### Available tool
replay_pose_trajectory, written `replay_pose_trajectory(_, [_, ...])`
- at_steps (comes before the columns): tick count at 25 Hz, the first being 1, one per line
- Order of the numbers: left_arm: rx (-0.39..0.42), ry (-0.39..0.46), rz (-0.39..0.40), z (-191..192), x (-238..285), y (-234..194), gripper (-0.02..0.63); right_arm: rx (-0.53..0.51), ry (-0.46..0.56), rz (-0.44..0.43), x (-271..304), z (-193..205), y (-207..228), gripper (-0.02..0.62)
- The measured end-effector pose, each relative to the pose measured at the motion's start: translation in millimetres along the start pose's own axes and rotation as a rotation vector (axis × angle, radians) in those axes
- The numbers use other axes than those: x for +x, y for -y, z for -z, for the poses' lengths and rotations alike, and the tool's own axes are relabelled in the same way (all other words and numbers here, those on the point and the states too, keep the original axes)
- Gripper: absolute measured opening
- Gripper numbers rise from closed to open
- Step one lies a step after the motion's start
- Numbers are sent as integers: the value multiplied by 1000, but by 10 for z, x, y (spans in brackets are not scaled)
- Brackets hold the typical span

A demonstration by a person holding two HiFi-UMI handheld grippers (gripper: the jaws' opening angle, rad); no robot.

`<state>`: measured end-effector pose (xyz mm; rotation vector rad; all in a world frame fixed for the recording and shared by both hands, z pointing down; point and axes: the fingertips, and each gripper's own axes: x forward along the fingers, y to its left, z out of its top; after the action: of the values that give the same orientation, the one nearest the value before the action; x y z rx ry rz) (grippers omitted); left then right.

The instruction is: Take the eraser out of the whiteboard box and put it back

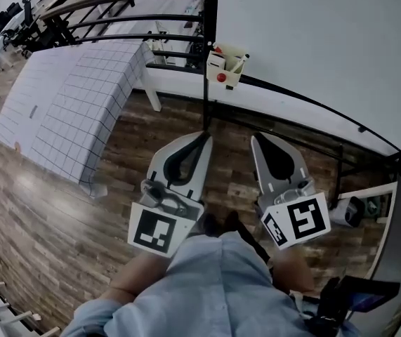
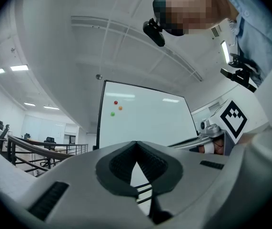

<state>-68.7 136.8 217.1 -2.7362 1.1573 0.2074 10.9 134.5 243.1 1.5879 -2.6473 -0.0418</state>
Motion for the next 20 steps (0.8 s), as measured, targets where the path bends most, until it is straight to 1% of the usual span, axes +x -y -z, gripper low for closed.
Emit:
replay_pose_trajectory(6, [-18,-17,4,137,211,-133,-2,4,-8,18,170,37,190,2])
replay_pose_trajectory(13, [-2,-55,-3,368,651,-318,-2,5,3,36,447,121,640,2])
replay_pose_trajectory(16, [15,-66,-9,425,937,-415,-2,8,12,18,626,117,866,2])
replay_pose_trajectory(20, [40,-77,-31,456,1303,-594,-2,12,17,-35,969,125,1087,2])
